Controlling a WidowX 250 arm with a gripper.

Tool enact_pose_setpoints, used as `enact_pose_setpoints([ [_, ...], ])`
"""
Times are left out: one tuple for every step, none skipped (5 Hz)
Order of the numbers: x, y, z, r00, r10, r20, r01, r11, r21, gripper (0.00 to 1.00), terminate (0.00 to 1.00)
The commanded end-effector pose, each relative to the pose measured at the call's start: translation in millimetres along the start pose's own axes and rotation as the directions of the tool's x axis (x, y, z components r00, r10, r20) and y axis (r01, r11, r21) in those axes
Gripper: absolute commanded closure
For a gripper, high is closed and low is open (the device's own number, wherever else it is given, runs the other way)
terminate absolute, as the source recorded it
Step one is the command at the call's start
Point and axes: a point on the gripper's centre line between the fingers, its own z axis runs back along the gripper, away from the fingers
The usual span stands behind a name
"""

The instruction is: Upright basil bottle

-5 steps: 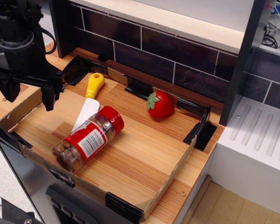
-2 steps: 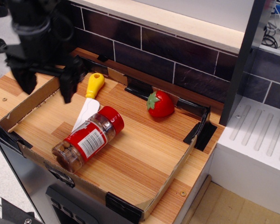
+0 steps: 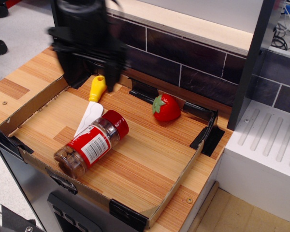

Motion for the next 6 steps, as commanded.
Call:
enact_pose_setpoints([
  [12.9,-14.6,-27.9,0.979,-0.194,0.056,0.191,0.980,0.057,0.00,0.00],
  [12.5,-13.9,-35.8,0.971,-0.232,0.053,0.228,0.971,0.073,0.00,0.00],
  [11.8,-10.2,-40.2,0.967,-0.252,0.047,0.248,0.966,0.075,0.00,0.00],
  [11.2,-12.2,-47.1,0.961,-0.277,0.025,0.275,0.959,0.063,0.00,0.00],
  [9.4,-15.1,-48.5,0.961,-0.275,0.000,0.275,0.961,0.015,0.00,0.00],
  [7.2,-18.8,-50.6,0.972,-0.234,0.013,0.234,0.972,-0.002,0.00,0.00],
])
